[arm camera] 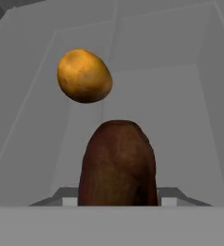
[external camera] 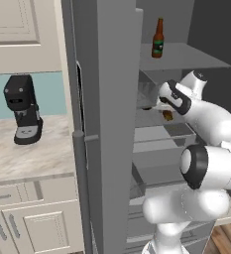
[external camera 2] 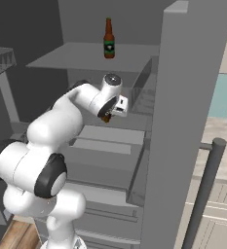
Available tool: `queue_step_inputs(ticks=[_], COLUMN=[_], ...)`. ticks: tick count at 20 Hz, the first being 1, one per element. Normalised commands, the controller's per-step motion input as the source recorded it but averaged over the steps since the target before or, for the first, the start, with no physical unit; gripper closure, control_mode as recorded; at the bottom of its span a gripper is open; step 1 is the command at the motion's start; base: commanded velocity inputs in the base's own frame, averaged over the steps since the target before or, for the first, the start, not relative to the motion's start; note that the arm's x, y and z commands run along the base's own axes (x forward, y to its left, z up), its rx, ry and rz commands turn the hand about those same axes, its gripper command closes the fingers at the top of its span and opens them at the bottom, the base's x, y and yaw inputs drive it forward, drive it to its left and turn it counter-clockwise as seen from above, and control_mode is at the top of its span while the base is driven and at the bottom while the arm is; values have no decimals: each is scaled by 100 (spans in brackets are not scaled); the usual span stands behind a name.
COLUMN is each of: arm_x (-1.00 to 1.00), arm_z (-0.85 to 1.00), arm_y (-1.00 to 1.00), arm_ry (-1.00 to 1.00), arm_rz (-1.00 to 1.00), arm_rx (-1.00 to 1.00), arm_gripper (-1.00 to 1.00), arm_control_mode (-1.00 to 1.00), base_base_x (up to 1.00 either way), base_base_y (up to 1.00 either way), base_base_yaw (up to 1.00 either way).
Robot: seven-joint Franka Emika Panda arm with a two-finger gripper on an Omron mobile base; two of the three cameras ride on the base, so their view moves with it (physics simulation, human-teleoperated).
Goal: Place the beer on the top shelf of the fridge to keep it out of children's reach, and place the mango and sweet potato on lower shelves for easy access.
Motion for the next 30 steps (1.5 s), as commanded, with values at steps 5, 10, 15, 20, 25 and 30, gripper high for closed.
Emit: queue_step_inputs(ticks=[5,10,15,20,25,30], arm_x=[40,52,63,40,-12,-53], arm_z=[-36,-39,-36,-37,-48,-19], arm_y=[-37,-17,-5,0,0,3], arm_ry=[0,0,-2,-8,-21,-19], arm_rz=[0,0,2,3,5,1], arm_rx=[0,0,0,0,-1,-9], arm_gripper=[100,100,-100,-100,-100,-100], arm_control_mode=[-100,-100,-100,-100,-100,-100], base_base_x=[0,0,0,0,0,0], base_base_y=[0,0,0,0,0,0], base_base_yaw=[0,0,0,0,0,0])
